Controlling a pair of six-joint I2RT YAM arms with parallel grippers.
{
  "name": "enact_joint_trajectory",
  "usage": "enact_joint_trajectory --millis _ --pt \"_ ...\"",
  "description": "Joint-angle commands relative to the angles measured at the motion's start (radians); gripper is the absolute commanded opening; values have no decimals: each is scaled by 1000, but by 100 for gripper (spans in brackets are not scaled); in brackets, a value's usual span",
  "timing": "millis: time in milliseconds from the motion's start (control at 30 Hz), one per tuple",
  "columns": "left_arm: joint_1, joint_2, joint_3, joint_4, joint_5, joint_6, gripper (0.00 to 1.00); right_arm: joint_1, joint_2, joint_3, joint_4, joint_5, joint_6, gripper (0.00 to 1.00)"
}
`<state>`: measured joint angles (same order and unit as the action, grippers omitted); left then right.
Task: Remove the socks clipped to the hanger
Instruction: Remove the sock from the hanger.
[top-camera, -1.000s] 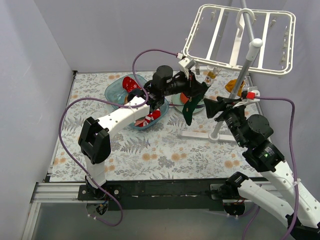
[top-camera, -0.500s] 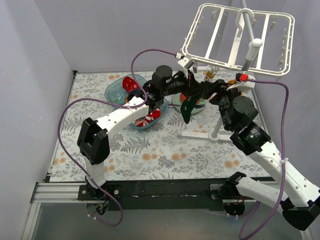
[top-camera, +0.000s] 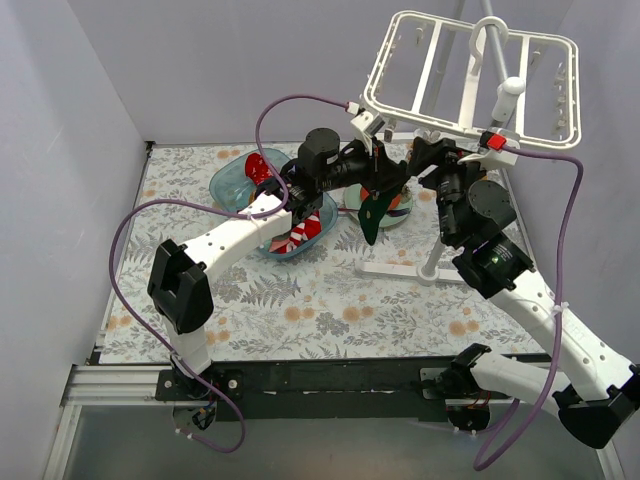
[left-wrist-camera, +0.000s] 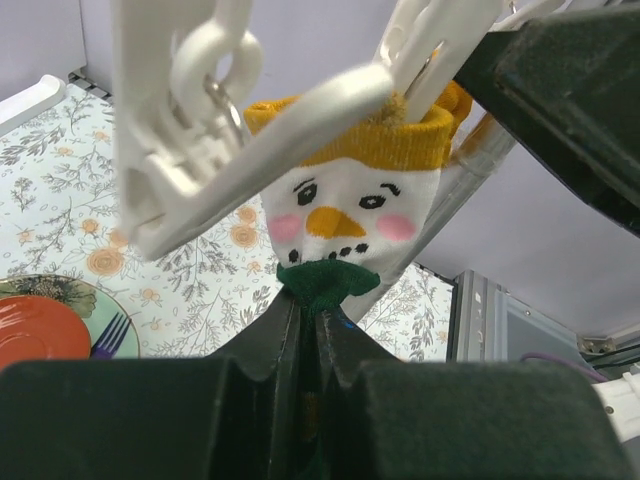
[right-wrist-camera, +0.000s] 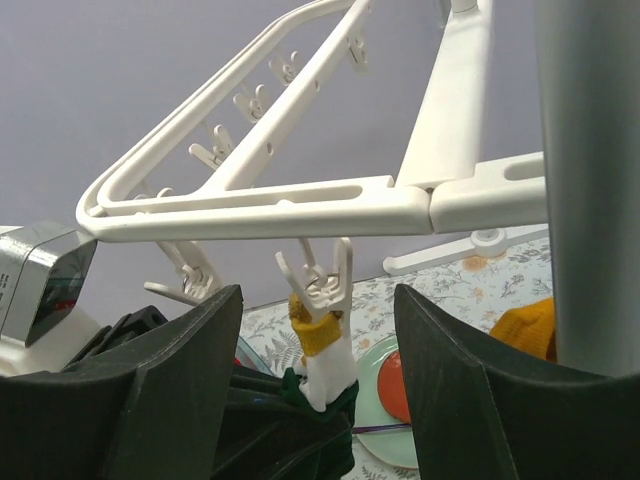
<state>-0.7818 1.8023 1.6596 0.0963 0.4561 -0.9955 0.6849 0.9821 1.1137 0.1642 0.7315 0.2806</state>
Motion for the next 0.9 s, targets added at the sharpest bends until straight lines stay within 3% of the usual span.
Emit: enact_joint_trajectory --millis 0,333,867 --pt "4 -69 6 -18 18 1 0 4 15 40 101 45 -30 70" --pt "7 -75 14 -21 29 1 0 2 56 55 135 71 -44 63" --pt "12 -90 5 -23 29 1 0 2 90 78 176 66 -64 38"
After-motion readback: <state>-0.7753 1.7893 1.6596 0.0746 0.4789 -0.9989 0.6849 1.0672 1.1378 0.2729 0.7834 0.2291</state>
